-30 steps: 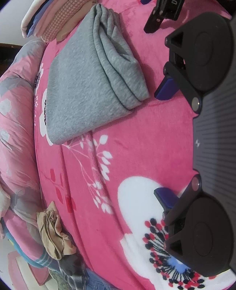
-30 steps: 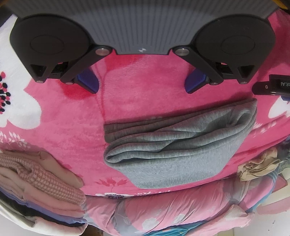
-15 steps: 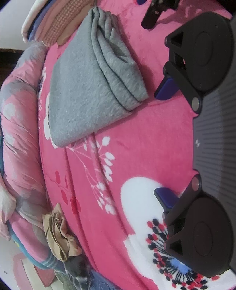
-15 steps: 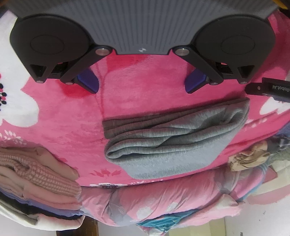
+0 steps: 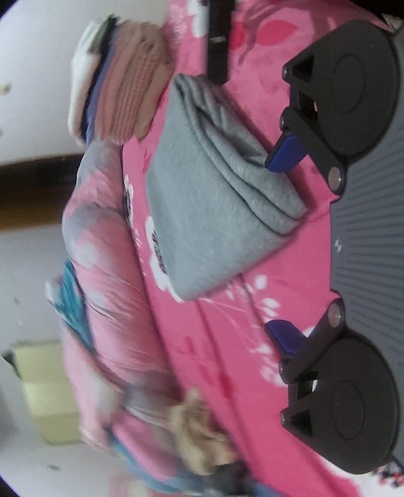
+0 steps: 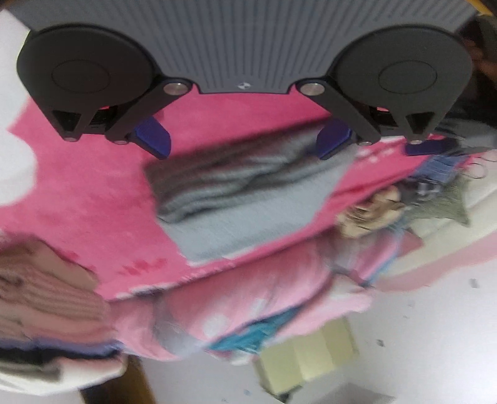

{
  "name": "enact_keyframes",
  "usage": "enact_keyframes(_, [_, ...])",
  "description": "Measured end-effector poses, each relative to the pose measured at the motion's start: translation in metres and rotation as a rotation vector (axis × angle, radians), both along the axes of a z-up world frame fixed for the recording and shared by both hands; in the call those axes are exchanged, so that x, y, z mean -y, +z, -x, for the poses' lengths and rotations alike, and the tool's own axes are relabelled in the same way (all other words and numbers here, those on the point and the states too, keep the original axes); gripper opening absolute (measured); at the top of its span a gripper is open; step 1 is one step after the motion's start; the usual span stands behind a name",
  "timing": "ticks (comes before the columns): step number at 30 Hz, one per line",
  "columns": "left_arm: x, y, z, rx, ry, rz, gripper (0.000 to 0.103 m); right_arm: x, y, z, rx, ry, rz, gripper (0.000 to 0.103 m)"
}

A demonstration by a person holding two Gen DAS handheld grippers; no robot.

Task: Fold clothes
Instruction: 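Move the right gripper to the grey cloth edge and close on it while the left gripper pinches beside it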

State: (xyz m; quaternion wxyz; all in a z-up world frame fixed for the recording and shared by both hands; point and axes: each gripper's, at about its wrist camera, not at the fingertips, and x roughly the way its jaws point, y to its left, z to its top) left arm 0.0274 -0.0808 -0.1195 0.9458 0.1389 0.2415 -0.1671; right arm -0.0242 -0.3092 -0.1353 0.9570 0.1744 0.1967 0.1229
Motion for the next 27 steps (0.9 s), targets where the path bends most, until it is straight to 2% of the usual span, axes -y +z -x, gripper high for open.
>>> enact_keyframes(2, [0.007,-0.004,-0.001,0.014,-0.020,-0.033,0.094,-0.002,0.005,-0.005,0.014,0.056,-0.060,0.083])
enact_keyframes(3, [0.009,-0.006,-0.002,0.016,-0.028,-0.043,0.093,-0.003,0.006,-0.009,0.006,0.081,-0.107,0.075])
enact_keyframes(5, [0.012,-0.009,-0.006,0.010,-0.039,-0.044,0.089,-0.003,0.006,-0.019,-0.027,0.125,-0.199,0.066])
enact_keyframes(6, [0.013,-0.010,-0.008,0.008,-0.045,-0.044,0.088,-0.005,0.006,-0.025,-0.048,0.145,-0.240,0.057])
enact_keyframes(9, [0.015,-0.014,-0.011,0.013,-0.069,-0.051,0.083,-0.011,0.001,-0.043,-0.122,0.188,-0.338,0.047])
enact_keyframes(12, [0.015,-0.015,-0.013,0.023,-0.089,-0.054,0.077,-0.020,-0.003,-0.062,-0.199,0.194,-0.375,0.036])
enact_keyframes(15, [0.013,-0.015,-0.013,0.037,-0.097,-0.041,0.073,-0.027,-0.004,-0.070,-0.229,0.180,-0.378,0.024])
enact_keyframes(16, [0.012,-0.015,-0.012,0.041,-0.098,-0.033,0.073,-0.027,-0.005,-0.071,-0.232,0.175,-0.386,0.017])
enact_keyframes(21, [0.006,-0.009,-0.012,0.054,-0.111,0.023,0.073,-0.018,-0.006,-0.067,-0.209,0.182,-0.470,0.006])
enact_keyframes(27, [0.001,-0.002,-0.019,0.048,-0.105,0.083,0.073,-0.010,-0.009,-0.072,-0.201,0.196,-0.569,0.004])
